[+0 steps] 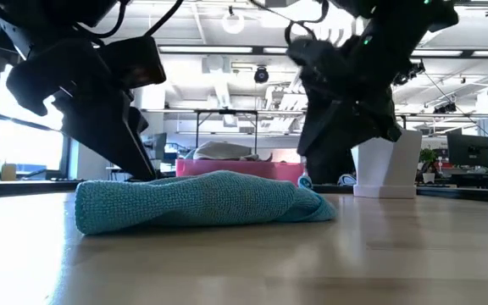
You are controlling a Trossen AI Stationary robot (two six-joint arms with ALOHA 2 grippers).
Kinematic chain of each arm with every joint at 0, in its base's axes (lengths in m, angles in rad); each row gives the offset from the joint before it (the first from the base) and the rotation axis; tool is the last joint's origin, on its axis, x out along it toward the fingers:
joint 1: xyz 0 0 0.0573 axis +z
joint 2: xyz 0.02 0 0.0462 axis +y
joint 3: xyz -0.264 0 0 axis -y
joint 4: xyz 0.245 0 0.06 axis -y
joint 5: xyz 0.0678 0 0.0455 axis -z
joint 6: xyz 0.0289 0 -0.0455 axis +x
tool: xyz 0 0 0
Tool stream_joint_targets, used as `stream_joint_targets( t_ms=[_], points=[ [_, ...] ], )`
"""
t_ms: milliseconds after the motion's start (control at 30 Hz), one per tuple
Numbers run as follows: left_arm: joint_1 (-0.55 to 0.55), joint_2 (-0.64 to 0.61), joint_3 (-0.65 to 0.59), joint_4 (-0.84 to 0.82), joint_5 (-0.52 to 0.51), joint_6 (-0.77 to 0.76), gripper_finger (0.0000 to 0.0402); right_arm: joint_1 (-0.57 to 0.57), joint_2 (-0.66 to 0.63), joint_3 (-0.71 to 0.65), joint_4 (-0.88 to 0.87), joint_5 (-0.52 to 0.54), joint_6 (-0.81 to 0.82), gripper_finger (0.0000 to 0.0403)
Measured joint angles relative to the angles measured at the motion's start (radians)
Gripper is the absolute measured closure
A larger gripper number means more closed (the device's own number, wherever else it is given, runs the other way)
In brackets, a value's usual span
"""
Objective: Fold microfiber towels
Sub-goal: Fold the blue microfiber cloth
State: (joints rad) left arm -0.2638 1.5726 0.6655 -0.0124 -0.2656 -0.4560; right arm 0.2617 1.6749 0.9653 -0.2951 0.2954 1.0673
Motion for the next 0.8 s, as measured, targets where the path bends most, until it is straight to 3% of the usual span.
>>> stream_joint_targets(
  t_ms=[167, 367, 633, 800],
  points=[
    [0.002, 0.0, 0.0, 0.0, -0.01, 0.041, 0.0264, -0.055, 0.013, 0.0, -0.028, -0.01, 0.064, 0.0231],
    [0.002, 0.0, 0.0, -0.01, -0.011, 0.05, 0.0264, -0.1, 0.061, 0.0, 0.066, -0.125, 0.053, 0.0219],
    [0.002, 0.0, 0.0, -0.022, -0.011, 0.048, 0.0264, -0.111, 0.081, 0.0, 0.041, -0.2, 0.052, 0.0221],
    [0.002, 0.001, 0.0, -0.022, -0.015, 0.048, 0.0264, -0.103, 0.081, 0.0, 0.042, -0.199, 0.006, 0.0253]
  ],
)
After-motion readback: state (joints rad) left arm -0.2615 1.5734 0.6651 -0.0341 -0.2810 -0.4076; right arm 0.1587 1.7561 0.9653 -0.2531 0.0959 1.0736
